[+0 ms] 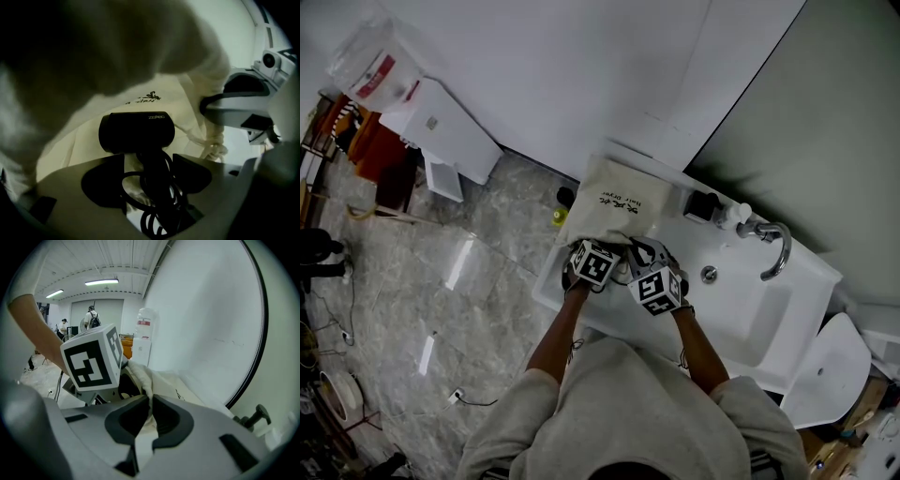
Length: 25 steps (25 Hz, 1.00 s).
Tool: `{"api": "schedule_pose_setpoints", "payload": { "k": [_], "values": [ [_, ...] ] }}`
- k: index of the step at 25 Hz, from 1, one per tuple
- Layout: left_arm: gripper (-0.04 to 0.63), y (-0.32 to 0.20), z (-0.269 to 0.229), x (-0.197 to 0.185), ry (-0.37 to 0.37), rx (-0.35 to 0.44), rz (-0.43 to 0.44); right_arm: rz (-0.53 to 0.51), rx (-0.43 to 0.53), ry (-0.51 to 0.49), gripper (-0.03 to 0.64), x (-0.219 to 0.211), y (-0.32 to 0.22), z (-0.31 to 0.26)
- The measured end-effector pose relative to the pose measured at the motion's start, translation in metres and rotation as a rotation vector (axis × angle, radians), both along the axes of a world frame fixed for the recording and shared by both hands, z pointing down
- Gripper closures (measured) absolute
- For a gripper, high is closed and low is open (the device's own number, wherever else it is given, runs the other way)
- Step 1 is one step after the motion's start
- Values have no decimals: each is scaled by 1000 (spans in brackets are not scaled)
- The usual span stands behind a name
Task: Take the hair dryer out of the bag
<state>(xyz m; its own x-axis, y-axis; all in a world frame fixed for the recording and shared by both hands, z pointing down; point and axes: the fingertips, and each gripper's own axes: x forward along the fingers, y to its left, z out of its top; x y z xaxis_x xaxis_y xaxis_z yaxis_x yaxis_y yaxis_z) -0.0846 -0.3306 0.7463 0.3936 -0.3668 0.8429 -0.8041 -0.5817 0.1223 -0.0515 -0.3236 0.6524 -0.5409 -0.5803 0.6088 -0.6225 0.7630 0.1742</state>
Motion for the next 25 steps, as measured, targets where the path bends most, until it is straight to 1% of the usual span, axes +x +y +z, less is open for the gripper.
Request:
{"api": "schedule_pose_setpoints", "payload": {
  "k": [3, 5, 7, 8, 10, 13, 15, 20, 25],
  "values": [
    [285, -2, -3, 4, 6, -20, 9, 2, -5, -2, 594, 1, 0, 0],
    [285, -1, -11, 8, 37, -32, 11, 1, -11, -4, 594, 1, 1, 0],
    [285, -6, -16, 12, 69, -31, -14, 0, -9, -3, 595, 1, -1, 0],
    [287, -9, -16, 12, 64, -21, -22, 2, -8, -4, 595, 2, -2, 0],
    [288, -7, -13, 11, 30, -10, -19, 7, -11, -6, 595, 2, -1, 0],
    [288, -2, -8, 8, -3, -19, -29, 7, -11, -3, 595, 1, 0, 0],
    [288, 0, -1, 6, -8, -29, -42, 8, -14, -2, 595, 2, 0, 2],
    [285, -3, 5, 7, -8, -82, -44, 9, -20, -5, 595, 1, -1, 2],
    [281, -8, 12, 11, -36, -108, -25, 11, -38, -12, 597, 0, 0, 4]
  ]
}}
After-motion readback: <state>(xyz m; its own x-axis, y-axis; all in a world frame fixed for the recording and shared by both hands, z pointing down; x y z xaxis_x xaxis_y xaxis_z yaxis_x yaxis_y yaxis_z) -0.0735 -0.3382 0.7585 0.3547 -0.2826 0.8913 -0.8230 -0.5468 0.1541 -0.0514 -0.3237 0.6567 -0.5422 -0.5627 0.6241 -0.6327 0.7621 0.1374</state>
